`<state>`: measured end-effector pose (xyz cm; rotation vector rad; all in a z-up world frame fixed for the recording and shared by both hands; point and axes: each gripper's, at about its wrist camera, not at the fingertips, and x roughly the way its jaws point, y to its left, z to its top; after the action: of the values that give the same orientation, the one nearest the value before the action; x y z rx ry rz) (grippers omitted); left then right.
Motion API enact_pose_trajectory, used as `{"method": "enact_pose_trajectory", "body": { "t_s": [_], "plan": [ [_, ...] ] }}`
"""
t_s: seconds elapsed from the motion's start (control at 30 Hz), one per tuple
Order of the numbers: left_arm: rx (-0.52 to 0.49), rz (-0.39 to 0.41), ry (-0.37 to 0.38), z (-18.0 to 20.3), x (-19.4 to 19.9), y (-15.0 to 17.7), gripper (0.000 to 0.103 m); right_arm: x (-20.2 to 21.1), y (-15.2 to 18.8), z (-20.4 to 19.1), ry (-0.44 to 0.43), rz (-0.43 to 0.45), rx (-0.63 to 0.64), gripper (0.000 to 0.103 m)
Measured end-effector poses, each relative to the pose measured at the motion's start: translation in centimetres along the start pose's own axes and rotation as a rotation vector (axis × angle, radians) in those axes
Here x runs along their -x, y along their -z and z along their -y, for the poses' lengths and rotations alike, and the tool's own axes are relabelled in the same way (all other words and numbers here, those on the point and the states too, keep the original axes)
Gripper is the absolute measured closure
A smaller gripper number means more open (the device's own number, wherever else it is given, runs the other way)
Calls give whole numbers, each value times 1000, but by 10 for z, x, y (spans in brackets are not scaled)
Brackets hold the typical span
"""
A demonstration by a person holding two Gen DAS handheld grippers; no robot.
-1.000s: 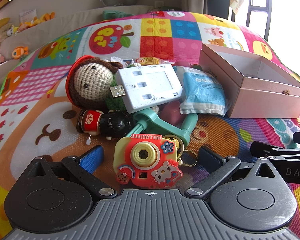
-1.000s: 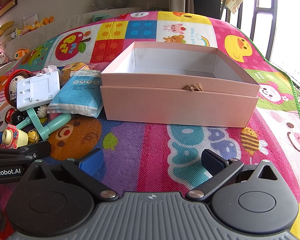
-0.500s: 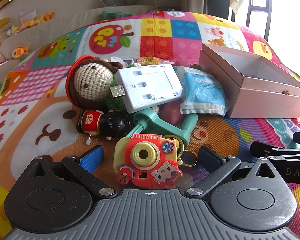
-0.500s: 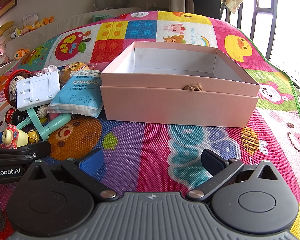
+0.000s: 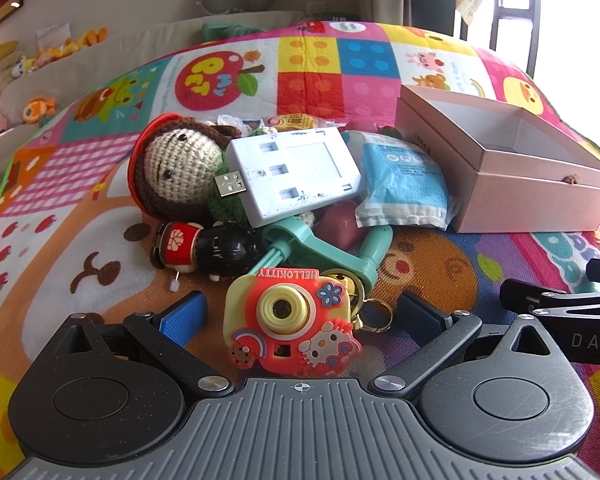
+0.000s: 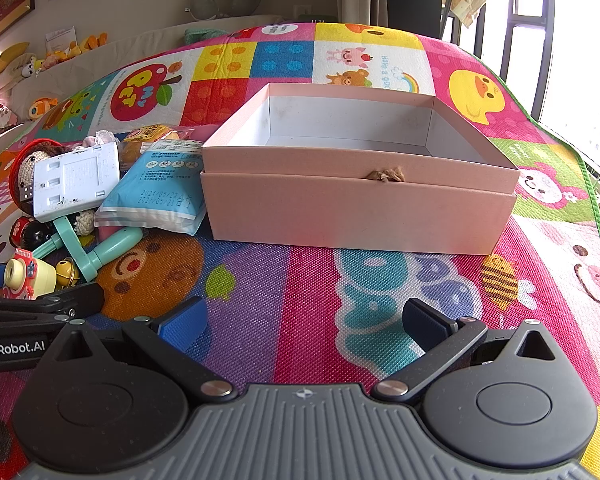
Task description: Organize objects
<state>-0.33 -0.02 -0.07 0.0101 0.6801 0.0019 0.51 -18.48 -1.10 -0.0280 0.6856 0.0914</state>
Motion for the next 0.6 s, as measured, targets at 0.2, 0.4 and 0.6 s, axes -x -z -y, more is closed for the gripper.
{"method": "enact_pose_trajectory", "body": {
  "t_s": [0.2,0.4,0.6],
  "plan": [
    [-18,5,-14,3,0,-2,0,3,3,0,-27,-9,13,0],
    [-53,-2,47,-1,9,3,1,13,5,12,-98,-76,78,0],
    [-154,129,69,-13,41,-4,1,23,14,16,-105,-77,80,0]
  ]
}}
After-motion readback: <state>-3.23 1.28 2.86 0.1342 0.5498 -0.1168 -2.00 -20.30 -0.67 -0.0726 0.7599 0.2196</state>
